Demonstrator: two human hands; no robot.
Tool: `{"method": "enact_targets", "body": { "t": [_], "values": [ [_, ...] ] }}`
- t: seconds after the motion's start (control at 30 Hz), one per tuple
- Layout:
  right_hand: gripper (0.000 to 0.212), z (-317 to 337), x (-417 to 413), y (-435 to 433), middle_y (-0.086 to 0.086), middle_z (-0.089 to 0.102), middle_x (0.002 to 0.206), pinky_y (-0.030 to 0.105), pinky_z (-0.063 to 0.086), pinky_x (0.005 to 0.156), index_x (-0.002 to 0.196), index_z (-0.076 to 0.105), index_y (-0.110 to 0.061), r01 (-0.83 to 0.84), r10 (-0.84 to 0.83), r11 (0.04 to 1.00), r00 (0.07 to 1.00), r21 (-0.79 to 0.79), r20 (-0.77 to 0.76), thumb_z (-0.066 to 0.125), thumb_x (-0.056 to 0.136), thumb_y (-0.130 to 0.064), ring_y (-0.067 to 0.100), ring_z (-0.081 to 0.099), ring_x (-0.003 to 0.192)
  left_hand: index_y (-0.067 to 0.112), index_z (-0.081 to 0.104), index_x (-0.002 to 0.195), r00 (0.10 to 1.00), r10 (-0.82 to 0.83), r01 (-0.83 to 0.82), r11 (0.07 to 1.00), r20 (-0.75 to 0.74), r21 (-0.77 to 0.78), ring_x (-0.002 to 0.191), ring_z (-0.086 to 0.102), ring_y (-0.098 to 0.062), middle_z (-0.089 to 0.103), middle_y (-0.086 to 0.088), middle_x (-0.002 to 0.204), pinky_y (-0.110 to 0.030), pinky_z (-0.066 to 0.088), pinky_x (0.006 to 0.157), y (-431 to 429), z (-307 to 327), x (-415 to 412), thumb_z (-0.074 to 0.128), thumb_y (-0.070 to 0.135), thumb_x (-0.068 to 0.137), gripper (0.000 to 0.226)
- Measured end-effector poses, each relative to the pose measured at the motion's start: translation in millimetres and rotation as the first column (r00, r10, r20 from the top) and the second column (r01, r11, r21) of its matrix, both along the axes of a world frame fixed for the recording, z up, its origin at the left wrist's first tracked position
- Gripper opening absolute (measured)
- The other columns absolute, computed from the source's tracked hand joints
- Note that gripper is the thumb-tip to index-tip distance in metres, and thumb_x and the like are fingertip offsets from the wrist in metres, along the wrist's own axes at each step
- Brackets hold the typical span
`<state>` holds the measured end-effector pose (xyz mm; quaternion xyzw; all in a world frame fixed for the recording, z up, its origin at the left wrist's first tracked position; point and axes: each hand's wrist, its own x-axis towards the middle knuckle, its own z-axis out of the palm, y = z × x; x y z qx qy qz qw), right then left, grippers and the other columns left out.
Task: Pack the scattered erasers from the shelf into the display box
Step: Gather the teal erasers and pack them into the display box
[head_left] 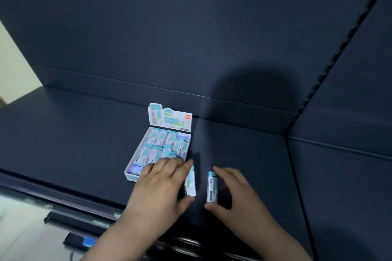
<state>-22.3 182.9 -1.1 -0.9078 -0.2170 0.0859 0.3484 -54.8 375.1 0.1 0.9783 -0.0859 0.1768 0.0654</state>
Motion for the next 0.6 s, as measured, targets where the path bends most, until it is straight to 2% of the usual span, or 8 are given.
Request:
{"method": "enact_targets", "body": {
  "t": [0.1,0.2,0.33,0.47,0.53,0.6],
  "values": [
    [0.074,2,1,31,-0.029,0.025,0.13,0.01,0.027,0.104,0.141,0.028,-0.036,0.024,-0.024,1.0,0.999,-0.006,0.038,0.068,0.079,-0.039,-0.008,0.033,0.123,0.024,0.06,0.118,1.0,-0.011,0.011,1.0,-0.004,-0.003,0.098,0.053,-0.012,0.062,0.01,0.103,-0.027,0.038,0.083,37,0,7,0.074,0.055,0.054,0.073],
    [0.075,5,1,66,-0.028,0.025,0.128,0.011,0.027,0.106,0.142,0.028,-0.034,0.089,-0.09,0.996,0.994,0.011,0.069,0.069,0.08,-0.037,-0.007,0.034,0.122,0.022,0.059,0.119,0.998,-0.056,0.056,0.998,-0.015,0.009,0.099,0.055,-0.013,0.063,0.009,0.104,-0.031,0.048,0.077,77,5,17,0.08,0.056,0.053,0.078],
    [0.074,4,2,94,-0.027,0.031,0.131,0.012,0.025,0.107,0.14,0.03,-0.035,0.182,-0.182,0.983,0.977,0.015,0.111,0.071,0.078,-0.037,-0.006,0.03,0.126,0.022,0.062,0.117,0.992,-0.112,0.114,0.993,-0.062,0.03,0.092,0.064,-0.018,0.066,0.008,0.1,-0.033,0.051,0.072,112,3,32,0.083,0.055,0.048,0.08],
    [0.075,11,5,116,-0.029,0.029,0.129,0.01,0.018,0.102,0.14,0.03,-0.036,0.271,-0.252,0.96,0.946,-0.069,0.202,0.07,0.077,-0.042,-0.003,0.026,0.127,0.026,0.066,0.113,0.975,-0.211,0.216,0.972,-0.066,0.091,0.084,0.066,-0.01,0.068,0.014,0.093,-0.028,0.053,0.064,129,-2,42,0.08,0.064,0.045,0.08],
    [0.075,15,8,129,-0.026,0.032,0.135,0.015,0.019,0.107,0.141,0.03,-0.036,0.275,-0.237,0.952,0.941,-0.135,0.242,0.068,0.077,-0.046,0.001,0.027,0.131,0.027,0.066,0.112,0.963,-0.264,0.267,0.961,-0.056,0.074,0.082,0.067,-0.01,0.068,0.014,0.093,-0.027,0.053,0.063,135,-3,46,0.076,0.068,0.046,0.078],
    [0.076,15,9,137,-0.022,0.033,0.142,0.02,0.021,0.11,0.14,0.031,-0.036,0.286,-0.238,0.942,0.939,-0.178,0.25,0.068,0.076,-0.048,0.003,0.027,0.132,0.028,0.066,0.112,0.953,-0.301,0.303,0.951,-0.04,0.061,0.082,0.066,-0.009,0.067,0.014,0.094,-0.027,0.052,0.063,139,-2,50,0.063,0.072,0.057,0.071]
  ]
}}
